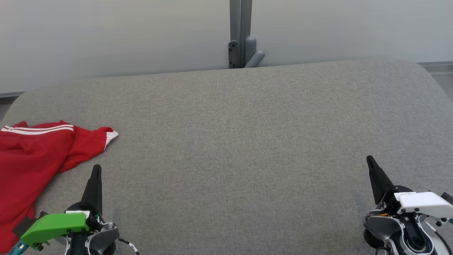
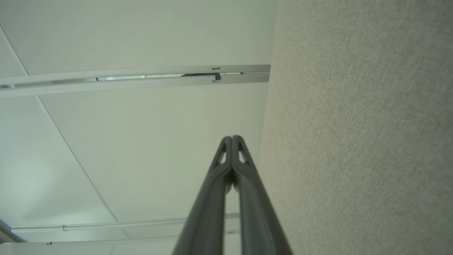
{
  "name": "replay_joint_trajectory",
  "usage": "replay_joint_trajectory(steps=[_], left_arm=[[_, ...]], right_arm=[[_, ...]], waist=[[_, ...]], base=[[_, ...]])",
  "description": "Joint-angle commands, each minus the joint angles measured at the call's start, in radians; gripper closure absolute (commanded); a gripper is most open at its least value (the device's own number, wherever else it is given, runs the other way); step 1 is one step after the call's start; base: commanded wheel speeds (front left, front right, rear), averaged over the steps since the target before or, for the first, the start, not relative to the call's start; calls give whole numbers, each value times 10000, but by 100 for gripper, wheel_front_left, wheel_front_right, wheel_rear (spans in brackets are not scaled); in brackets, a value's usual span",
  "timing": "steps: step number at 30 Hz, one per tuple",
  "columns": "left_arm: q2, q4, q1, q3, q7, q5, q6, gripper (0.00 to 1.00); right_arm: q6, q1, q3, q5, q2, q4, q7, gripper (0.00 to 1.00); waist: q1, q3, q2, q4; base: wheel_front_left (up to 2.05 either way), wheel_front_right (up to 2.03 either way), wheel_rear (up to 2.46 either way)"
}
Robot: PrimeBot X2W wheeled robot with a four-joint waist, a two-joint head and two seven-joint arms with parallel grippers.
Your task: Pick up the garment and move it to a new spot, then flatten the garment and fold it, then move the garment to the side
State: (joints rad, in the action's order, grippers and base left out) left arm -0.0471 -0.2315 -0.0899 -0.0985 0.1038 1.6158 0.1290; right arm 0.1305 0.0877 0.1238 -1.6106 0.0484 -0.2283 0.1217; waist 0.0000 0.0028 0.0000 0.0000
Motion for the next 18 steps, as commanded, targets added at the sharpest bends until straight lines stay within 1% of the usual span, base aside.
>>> replay_joint_trajectory(steps=[1,18], left_arm=[[-78,4,-103,-38,5,-6,57,100],[-79,4,-103,-38,5,-6,57,100]], right_arm=[[27,73,27,-65,48,-11,14,100],[27,73,27,-65,48,-11,14,100]], waist=[[0,0,0,0],[0,0,0,0]], base=[[0,0,0],[0,0,0]])
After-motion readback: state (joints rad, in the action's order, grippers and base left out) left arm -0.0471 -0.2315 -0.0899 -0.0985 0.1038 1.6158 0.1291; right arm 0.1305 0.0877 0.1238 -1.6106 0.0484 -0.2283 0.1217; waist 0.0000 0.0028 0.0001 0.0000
